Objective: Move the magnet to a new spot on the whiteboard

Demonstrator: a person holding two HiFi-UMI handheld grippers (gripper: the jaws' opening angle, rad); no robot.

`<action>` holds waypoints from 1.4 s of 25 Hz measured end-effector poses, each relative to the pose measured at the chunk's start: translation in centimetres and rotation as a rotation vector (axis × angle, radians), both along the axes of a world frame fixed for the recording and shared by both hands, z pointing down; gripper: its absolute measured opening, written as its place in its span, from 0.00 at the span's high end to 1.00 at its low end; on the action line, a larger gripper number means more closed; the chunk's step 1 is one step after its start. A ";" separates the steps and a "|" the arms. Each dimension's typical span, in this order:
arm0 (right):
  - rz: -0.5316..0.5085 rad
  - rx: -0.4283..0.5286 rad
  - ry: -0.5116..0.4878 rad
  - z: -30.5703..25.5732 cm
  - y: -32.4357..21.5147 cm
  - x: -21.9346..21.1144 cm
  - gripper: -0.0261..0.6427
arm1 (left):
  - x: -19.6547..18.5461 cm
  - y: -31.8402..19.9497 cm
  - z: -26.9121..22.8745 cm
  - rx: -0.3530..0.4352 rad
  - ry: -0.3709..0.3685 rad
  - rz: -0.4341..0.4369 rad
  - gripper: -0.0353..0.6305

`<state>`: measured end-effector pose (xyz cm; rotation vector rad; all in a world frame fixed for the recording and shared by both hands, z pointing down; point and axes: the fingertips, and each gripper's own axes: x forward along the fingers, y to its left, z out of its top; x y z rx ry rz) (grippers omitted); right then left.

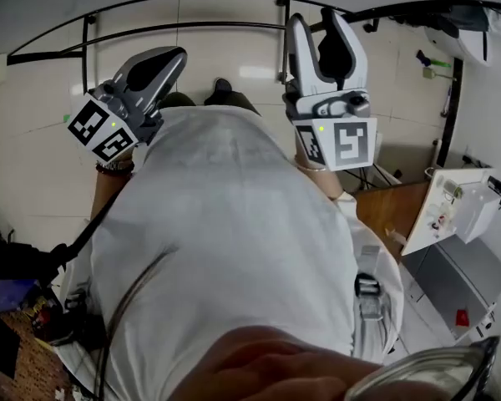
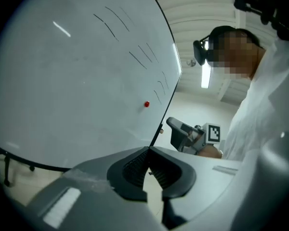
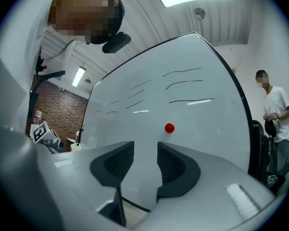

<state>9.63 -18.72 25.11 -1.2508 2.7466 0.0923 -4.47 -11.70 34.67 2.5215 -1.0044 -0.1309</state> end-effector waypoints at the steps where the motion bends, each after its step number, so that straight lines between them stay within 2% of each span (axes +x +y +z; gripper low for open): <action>1: 0.011 -0.001 0.013 -0.1 1.0 0.1 0.73 | -0.6 0.5 -0.7 0.018 0.005 -0.009 0.94; 4: 0.071 -0.023 0.032 -0.4 3.6 1.2 0.73 | -0.7 2.7 -2.6 0.063 -0.003 0.010 0.94; 8: 0.137 -0.034 0.023 -1.0 6.5 1.9 0.73 | -0.6 6.5 -2.9 0.065 0.008 0.046 0.94; 13: 0.084 -0.025 0.032 0.7 10.5 -3.0 0.73 | -4.0 11.8 0.3 0.076 -0.086 0.038 0.94; 19: 0.048 -0.033 0.026 0.7 18.5 -7.1 0.73 | -6.2 19.2 0.4 0.085 -0.109 0.060 0.94; 27: 0.150 -0.046 0.073 -0.2 26.4 -7.0 0.74 | -6.5 26.4 1.2 0.062 -0.092 0.154 0.94; 32: 0.171 -0.082 0.066 0.7 29.1 -5.3 0.74 | -6.1 27.9 0.4 0.082 -0.117 0.152 0.94; 35: 0.173 -0.065 0.074 0.3 29.4 -4.7 0.74 | -5.5 28.3 0.2 0.091 -0.113 0.154 0.94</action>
